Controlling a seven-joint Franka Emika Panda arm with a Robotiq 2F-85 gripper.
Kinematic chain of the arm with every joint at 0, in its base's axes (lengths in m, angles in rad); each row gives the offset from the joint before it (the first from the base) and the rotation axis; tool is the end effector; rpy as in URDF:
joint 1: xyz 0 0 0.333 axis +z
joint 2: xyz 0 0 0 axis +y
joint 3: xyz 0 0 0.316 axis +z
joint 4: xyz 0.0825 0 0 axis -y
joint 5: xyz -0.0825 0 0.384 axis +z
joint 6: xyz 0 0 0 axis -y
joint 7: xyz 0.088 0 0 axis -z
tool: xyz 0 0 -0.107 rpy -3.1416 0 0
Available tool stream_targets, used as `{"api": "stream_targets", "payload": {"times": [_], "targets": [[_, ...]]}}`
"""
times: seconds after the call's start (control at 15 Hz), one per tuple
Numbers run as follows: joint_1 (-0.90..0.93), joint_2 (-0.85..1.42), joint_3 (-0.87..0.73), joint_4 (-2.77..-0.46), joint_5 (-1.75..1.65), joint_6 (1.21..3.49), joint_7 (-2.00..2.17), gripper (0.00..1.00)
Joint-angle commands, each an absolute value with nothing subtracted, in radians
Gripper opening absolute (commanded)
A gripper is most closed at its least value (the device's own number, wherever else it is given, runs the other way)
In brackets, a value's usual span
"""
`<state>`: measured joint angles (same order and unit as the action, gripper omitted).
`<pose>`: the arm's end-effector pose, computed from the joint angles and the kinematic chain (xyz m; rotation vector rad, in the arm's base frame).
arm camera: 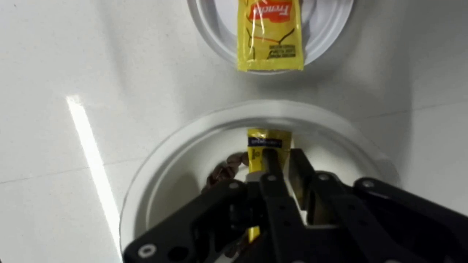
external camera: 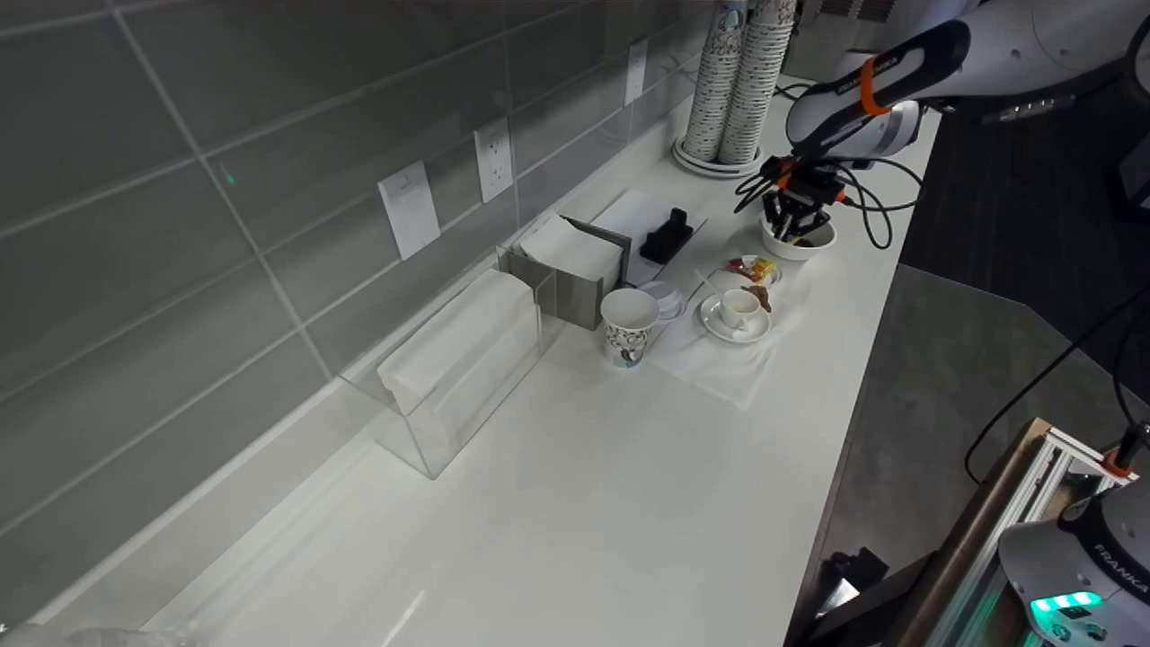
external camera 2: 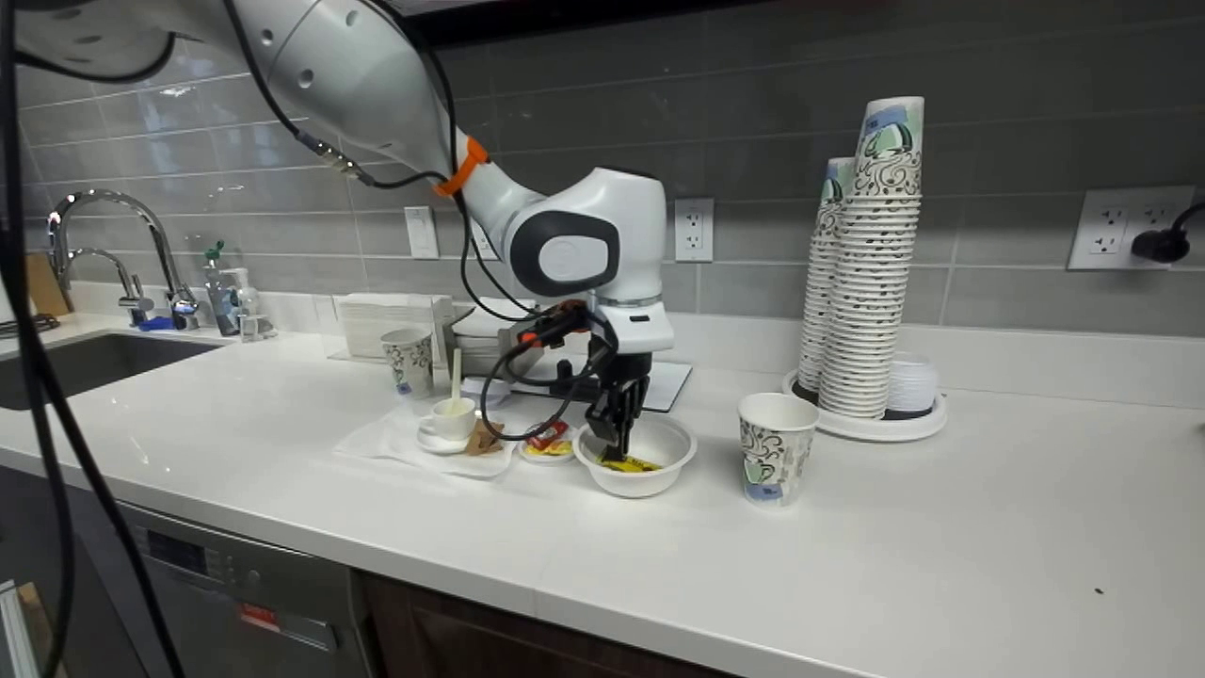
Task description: Remove the sauce packets from the bowl, then place them on the counter
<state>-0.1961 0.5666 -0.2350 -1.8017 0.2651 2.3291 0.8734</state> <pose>0.5987 -0.2581 0.2366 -2.3017 2.0491 0.0459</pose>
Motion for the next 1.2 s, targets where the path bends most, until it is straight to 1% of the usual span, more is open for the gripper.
{"api": "stream_targets", "payload": {"times": [0.0,0.8,0.93,1.13], "targets": [[-0.206,0.580,-0.231,-1.777,0.274,2.325,0.863,0.00],[-0.187,0.491,-0.243,-1.819,0.248,2.361,0.859,0.00],[-0.194,0.476,-0.231,-1.829,0.264,2.393,0.826,0.00],[-0.225,0.465,-0.199,-1.830,0.320,2.376,0.757,0.00]]}}
